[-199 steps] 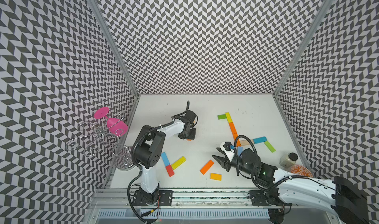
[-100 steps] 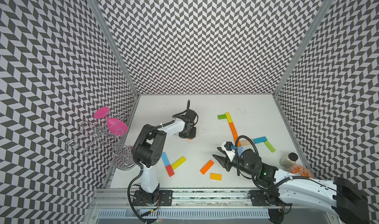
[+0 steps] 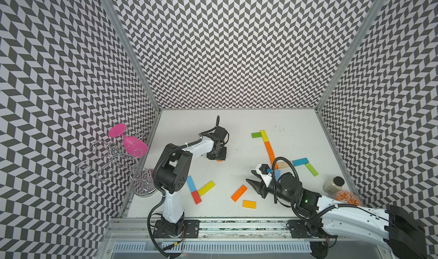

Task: Assemble a giraffe with building blocks
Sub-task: Assemble the building block at the center of the board, then pick up the building block from the center of the board.

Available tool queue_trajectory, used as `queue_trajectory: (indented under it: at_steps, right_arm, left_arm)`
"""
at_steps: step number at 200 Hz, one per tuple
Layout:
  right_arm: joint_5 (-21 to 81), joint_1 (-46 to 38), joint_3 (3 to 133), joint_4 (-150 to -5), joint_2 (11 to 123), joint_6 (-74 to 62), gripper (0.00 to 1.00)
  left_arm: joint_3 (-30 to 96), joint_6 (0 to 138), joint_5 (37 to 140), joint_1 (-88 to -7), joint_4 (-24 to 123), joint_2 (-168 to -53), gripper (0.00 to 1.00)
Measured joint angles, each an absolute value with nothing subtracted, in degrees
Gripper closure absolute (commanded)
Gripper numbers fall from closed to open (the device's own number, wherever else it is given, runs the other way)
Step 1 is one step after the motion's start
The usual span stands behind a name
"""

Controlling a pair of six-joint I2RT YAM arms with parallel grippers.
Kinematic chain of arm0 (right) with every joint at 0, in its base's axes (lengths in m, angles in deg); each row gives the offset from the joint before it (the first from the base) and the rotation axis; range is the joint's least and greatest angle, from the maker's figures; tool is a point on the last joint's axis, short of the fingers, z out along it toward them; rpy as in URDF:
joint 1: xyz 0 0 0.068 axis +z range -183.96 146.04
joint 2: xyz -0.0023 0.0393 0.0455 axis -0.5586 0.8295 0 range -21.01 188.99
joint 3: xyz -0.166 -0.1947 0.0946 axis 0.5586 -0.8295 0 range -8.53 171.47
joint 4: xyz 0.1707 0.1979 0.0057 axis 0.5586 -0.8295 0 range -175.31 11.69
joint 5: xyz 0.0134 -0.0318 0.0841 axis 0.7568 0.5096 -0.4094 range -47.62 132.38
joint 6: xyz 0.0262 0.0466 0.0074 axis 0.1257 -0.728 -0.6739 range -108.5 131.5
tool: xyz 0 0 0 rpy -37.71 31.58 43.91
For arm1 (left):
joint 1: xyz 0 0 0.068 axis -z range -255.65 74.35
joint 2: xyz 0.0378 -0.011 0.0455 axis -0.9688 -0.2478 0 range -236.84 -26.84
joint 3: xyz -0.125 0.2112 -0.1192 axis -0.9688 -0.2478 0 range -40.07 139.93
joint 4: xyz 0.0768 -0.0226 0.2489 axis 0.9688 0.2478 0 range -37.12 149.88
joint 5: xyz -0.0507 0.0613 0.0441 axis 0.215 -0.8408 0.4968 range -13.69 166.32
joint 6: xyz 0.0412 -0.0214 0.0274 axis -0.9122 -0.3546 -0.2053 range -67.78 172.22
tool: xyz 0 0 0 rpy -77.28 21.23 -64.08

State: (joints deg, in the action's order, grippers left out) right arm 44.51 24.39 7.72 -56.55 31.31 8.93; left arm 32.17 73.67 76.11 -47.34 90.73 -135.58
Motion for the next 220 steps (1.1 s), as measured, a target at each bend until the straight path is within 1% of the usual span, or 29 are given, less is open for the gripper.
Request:
queue_trajectory:
  at_steps: [12, 40, 68, 108, 140, 187, 220]
  right_arm:
    - [44.5, 24.4, 7.7, -56.4, 31.3, 8.9, 0.53]
    - [44.5, 24.4, 7.7, -56.4, 31.3, 9.0, 0.53]
    - [43.5, 24.4, 7.7, -56.4, 31.4, 9.4, 0.53]
    - [40.3, 24.6, 7.1, -56.6, 31.9, 9.6, 0.53]
    - [38.7, 27.5, 5.0, -57.4, 32.0, 8.9, 0.53]
    - [39.6, 34.6, 3.1, -59.3, 31.7, 4.5, 0.53]
    - [41.9, 39.0, -0.6, -61.9, 27.7, -0.4, 0.54]
  left_arm:
    - [32.3, 73.7, 76.1, -47.3, 90.9, -135.6, 0.38]
    - [33.4, 73.5, 76.1, -47.3, 91.7, -135.0, 0.29]
    - [34.9, 73.4, 75.9, -46.8, 93.0, -130.4, 0.22]
    - [34.6, 73.2, 75.7, -44.6, 93.9, -117.7, 0.22]
    - [28.4, 72.8, 76.7, -40.0, 93.7, -109.5, 0.23]
    - [16.2, 73.8, 80.9, -29.4, 93.2, -108.2, 0.23]
    - [12.2, 76.1, 82.7, -22.7, 92.3, -108.2, 0.21]
